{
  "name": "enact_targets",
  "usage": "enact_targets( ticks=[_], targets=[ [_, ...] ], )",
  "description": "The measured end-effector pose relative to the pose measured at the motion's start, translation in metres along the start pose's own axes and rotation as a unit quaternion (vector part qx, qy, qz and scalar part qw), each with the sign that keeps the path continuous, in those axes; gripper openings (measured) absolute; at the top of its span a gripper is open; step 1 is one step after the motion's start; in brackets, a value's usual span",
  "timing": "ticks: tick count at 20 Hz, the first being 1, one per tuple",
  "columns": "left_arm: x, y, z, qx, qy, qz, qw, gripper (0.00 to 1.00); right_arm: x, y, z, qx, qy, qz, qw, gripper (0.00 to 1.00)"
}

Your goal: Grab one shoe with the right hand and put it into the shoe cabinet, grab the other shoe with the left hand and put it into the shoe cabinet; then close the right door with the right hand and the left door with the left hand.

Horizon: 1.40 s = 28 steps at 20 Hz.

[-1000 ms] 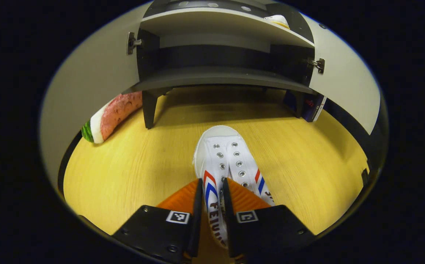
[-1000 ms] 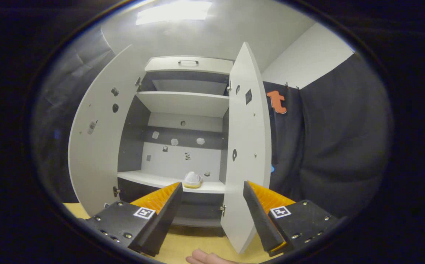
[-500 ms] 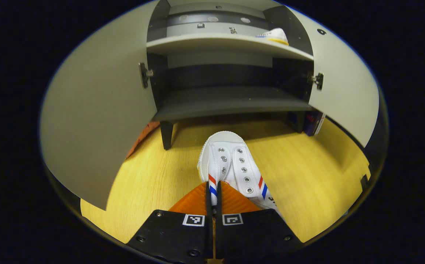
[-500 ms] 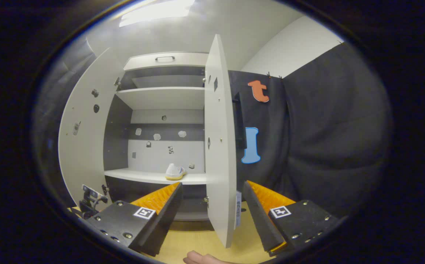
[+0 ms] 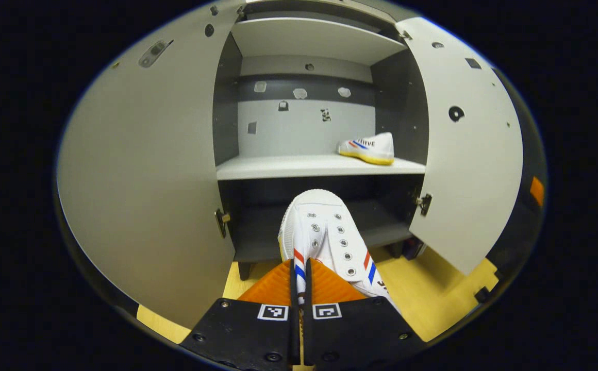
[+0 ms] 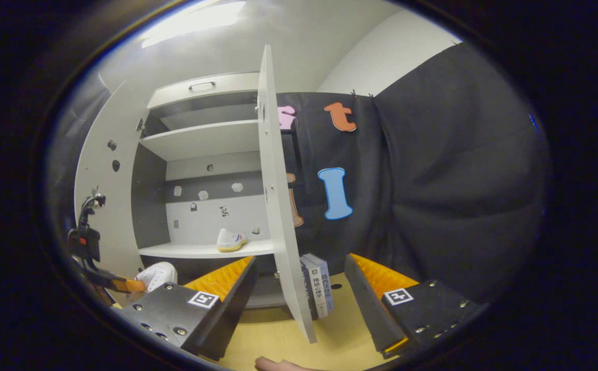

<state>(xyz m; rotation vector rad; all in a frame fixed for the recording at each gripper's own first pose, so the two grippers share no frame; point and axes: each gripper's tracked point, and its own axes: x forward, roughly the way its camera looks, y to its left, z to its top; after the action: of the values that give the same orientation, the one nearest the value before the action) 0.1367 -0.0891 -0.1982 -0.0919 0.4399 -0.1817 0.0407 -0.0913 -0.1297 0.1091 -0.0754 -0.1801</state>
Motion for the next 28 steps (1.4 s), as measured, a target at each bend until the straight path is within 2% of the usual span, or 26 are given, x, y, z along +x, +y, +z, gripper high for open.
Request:
enact_targets(
  ticks=[4, 6, 7, 10, 15, 17, 18, 21, 27, 28],
  targets=[
    [0.012, 0.010, 0.079, -0.003, -0.056, 0.025, 0.998, 0.04, 0.001, -0.010, -0.002, 0.000, -0.002, -0.013, 1.000, 1.00],
    [0.020, 0.008, 0.108, -0.010, -0.068, 0.025, 0.997, 0.03, 0.002, -0.016, -0.003, 0.003, -0.001, -0.017, 1.000, 1.00],
    [0.029, 0.004, 0.121, -0.018, -0.069, 0.018, 0.997, 0.03, 0.003, -0.020, -0.002, 0.004, -0.001, -0.021, 1.000, 0.97],
    [0.060, -0.004, 0.153, -0.043, -0.059, 0.009, 0.997, 0.03, 0.001, -0.033, 0.008, 0.007, -0.008, -0.035, 0.999, 1.00],
    [0.138, 0.003, 0.194, -0.058, -0.058, 0.031, 0.996, 0.04, -0.009, -0.052, 0.022, 0.016, -0.027, -0.047, 0.998, 1.00],
    [0.167, 0.005, 0.196, -0.055, -0.041, 0.033, 0.997, 0.04, -0.010, -0.067, 0.027, 0.032, -0.030, -0.063, 0.997, 0.97],
    [0.180, 0.004, 0.195, -0.058, -0.029, 0.027, 0.997, 0.04, -0.008, -0.071, 0.024, 0.043, -0.026, -0.068, 0.996, 1.00],
    [0.218, 0.011, 0.190, -0.067, -0.018, 0.025, 0.997, 0.04, -0.009, -0.082, 0.027, 0.056, -0.029, -0.069, 0.996, 1.00],
    [0.261, 0.033, 0.138, -0.077, 0.042, 0.044, 0.995, 0.05, -0.017, -0.100, 0.031, 0.053, -0.035, -0.080, 0.995, 1.00],
    [0.261, 0.032, 0.139, -0.116, 0.027, 0.030, 0.992, 0.06, -0.017, -0.103, 0.029, 0.057, -0.034, -0.083, 0.994, 1.00]
  ],
)
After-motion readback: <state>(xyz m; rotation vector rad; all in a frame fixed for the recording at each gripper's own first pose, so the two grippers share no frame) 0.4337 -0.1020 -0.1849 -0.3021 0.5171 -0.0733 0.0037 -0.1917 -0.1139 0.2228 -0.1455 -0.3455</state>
